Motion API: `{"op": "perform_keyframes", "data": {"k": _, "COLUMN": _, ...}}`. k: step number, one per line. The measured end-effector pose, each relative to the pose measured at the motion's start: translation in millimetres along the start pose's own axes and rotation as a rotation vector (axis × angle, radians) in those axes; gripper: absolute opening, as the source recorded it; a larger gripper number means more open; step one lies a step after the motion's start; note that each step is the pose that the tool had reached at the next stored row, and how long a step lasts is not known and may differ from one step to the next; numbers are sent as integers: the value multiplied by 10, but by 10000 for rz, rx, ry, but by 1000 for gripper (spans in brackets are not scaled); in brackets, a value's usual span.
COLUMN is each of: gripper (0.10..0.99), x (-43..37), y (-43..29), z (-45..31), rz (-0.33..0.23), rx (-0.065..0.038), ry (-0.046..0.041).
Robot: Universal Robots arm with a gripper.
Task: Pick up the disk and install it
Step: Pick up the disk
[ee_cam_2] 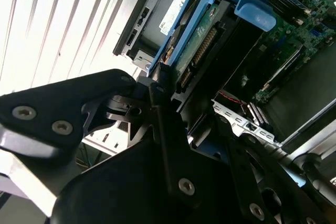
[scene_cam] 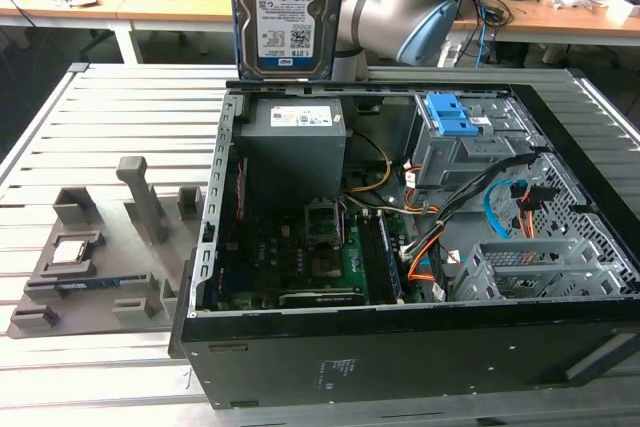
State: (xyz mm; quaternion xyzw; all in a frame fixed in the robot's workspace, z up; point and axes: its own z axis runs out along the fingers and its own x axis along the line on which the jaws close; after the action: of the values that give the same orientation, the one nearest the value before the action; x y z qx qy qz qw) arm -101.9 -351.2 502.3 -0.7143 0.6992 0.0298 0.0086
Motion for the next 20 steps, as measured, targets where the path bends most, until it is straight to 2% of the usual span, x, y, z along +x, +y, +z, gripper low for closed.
{"op": "perform_keyframes", "data": {"k": 1, "gripper": 365, "x": 0, "y": -17, "z": -1, "rz": 0, "rx": 0, "ry": 1}}
{"op": "perform_keyframes", "data": {"k": 3, "gripper": 365, "x": 2, "y": -99, "z": -3, "rz": 0, "rx": 1, "ry": 1}}
{"op": "perform_keyframes", "data": {"k": 10, "gripper": 365, "x": 7, "y": -322, "z": -10, "rz": 2, "rx": 0, "ry": 1}}
{"op": "perform_keyframes", "data": {"k": 14, "gripper": 365, "x": 11, "y": -550, "z": -17, "rz": 1, "rx": -5, "ry": 2}}
{"op": "perform_keyframes", "data": {"k": 20, "gripper": 365, "x": 16, "y": -781, "z": -24, "rz": 1, "rx": -13, "ry": 2}}
